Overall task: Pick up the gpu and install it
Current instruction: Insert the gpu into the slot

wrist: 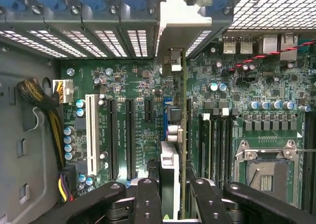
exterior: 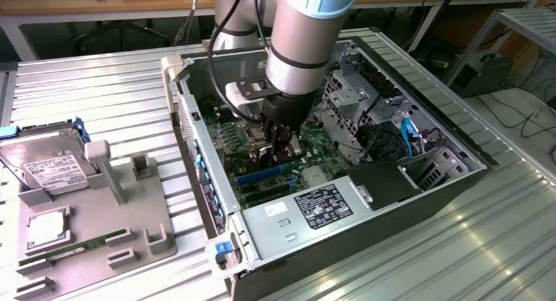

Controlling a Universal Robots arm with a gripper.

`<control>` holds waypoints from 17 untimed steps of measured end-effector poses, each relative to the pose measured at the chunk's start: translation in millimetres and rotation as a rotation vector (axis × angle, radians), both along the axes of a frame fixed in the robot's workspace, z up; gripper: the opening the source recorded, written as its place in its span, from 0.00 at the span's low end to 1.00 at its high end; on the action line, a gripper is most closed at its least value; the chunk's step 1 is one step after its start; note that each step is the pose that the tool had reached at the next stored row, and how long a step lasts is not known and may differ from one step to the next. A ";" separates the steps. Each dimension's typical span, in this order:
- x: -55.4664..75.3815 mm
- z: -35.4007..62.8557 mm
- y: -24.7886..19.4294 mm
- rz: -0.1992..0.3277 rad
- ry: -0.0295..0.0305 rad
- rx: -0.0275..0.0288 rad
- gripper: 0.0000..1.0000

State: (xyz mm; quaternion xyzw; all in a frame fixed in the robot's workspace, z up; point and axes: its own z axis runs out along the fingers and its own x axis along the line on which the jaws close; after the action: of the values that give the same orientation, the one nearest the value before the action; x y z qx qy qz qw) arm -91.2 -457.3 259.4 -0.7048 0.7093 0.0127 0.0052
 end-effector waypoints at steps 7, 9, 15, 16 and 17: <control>-1.4 -3.3 -1.2 0.000 0.0001 -0.0002 0.28; -1.7 -4.0 -1.5 0.000 0.0000 -0.0001 0.28; -3.1 -5.4 -4.4 0.000 0.0000 0.0000 0.28; -3.9 -5.6 -4.4 0.000 -0.0001 0.0000 0.28; -4.5 -5.7 -4.4 0.000 0.0000 -0.0001 0.28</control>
State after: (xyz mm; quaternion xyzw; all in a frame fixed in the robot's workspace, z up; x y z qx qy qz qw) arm -95.8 -461.6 253.7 -0.7048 0.7093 0.0126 0.0051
